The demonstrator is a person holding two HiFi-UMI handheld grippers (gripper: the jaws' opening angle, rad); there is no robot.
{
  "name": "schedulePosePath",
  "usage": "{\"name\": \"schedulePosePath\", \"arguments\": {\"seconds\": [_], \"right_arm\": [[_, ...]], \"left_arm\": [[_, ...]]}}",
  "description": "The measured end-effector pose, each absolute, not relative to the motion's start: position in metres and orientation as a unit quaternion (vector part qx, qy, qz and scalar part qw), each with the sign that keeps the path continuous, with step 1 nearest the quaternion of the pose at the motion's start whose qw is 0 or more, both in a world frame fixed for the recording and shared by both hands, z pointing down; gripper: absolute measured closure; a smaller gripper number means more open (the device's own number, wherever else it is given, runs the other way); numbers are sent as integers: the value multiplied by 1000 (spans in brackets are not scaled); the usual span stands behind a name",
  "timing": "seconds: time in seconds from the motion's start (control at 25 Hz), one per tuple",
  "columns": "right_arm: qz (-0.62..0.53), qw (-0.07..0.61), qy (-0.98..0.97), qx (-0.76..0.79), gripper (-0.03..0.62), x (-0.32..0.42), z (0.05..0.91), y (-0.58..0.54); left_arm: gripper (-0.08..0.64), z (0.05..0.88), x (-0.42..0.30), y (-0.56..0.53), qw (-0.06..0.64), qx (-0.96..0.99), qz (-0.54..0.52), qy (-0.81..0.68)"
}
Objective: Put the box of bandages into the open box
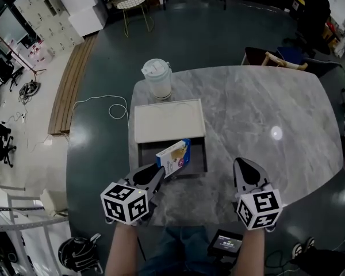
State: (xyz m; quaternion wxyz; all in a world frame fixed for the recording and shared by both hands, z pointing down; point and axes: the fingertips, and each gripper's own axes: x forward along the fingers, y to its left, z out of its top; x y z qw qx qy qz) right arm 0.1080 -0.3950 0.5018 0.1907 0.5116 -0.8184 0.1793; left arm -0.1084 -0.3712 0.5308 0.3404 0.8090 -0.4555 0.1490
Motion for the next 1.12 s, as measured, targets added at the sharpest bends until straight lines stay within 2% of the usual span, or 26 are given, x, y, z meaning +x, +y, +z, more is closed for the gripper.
{"name": "schedulePosePath", "arguments": {"seconds": [0.32,0.68,1.12], "right_arm": [[175,189,-813,522,566,121,494,-401],[185,192,-804,532,566,131,495,-410],[289,250,-754,534,566,151,551,-426]], "left_arm": [[482,548,-105,-375,433,779,145,-430],[479,564,-112,-385,497,730,179,-435],[472,586,-107,-407,521,699,256,-417]]}}
